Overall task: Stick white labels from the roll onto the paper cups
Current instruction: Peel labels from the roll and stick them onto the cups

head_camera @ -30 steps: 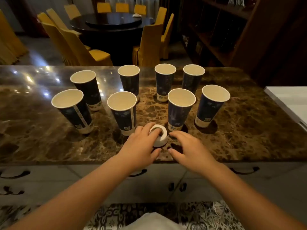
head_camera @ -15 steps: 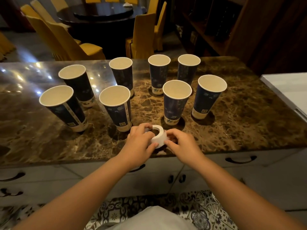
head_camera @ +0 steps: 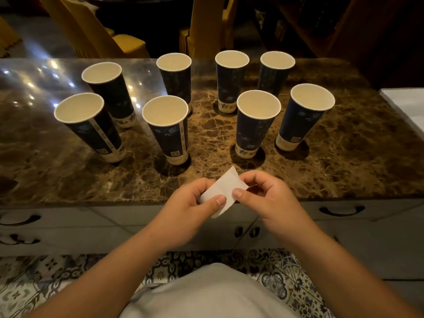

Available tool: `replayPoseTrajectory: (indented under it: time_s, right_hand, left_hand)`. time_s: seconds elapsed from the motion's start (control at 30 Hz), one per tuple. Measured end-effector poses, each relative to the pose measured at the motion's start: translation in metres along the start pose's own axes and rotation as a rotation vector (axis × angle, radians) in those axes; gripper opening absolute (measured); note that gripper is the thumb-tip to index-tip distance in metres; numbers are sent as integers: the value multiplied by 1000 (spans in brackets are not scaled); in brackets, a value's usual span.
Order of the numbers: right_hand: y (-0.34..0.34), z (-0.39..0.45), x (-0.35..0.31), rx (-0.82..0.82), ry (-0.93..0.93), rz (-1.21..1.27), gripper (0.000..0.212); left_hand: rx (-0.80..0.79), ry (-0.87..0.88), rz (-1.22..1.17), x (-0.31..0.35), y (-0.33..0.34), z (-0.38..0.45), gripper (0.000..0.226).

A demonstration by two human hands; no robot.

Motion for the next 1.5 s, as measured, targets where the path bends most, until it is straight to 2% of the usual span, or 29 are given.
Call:
replayPoseTrajectory:
  time_s: [0.13, 0.3, 0.4, 0.53, 0.63, 0.73, 0.83, 0.93, 1.1, 1.23, 1.37, 1.5]
  right_hand:
    - [5, -8, -5, -2, -36, 129, 8]
    - [9, -13, -4, 31, -22, 247, 12]
    - [12, -16, -1, 40, 1, 345, 15]
    - [17, -21, 1, 49, 2, 451, 24]
    - [17, -24, -5, 85, -100, 278, 26]
    - [16, -31, -18, 138, -382, -229, 20]
    - [23, -37, -29, 23, -591, -525, 13]
    - [29, -40, -35, -70, -573, -561, 14]
    - [38, -43, -40, -69, -516, -561, 8]
    - [43, -43, -41, -73, -473, -551, 7]
    - [51, -43, -41, -55, -513, -667, 5]
    - [54, -41, -40, -45, -504, -676, 8]
  left_hand:
    - [67, -7, 44, 3, 0, -7, 8]
    - [82, -56, -24, 6, -1, -14, 37]
    - [2, -22, -129, 12, 0, -18, 26]
    - [-82, -89, -348, 14, 2, -26, 20]
    - [-54, -104, -346, 13, 0, -29, 18]
    - [-24, -87, -334, 14, -4, -33, 17]
    - [7, -51, -314, 16, -9, -38, 16]
    - [36, -9, -239, 19, -12, -42, 16]
    - [36, 90, -35, 25, -17, -50, 17]
    - [19, 116, 43, 25, -20, -55, 16]
    - [43, 107, 94, 23, -23, -57, 20]
    - [45, 102, 120, 21, -26, -56, 14]
Point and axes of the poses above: each hand's wrist, its own z-axis towards the middle knuckle, its own y-axis out of the palm, x = y × z, the point moved 3 cm from there along z, towards the middle knuckle, and after that the axes turned 12 degrees about z, right-handed, at the moved point
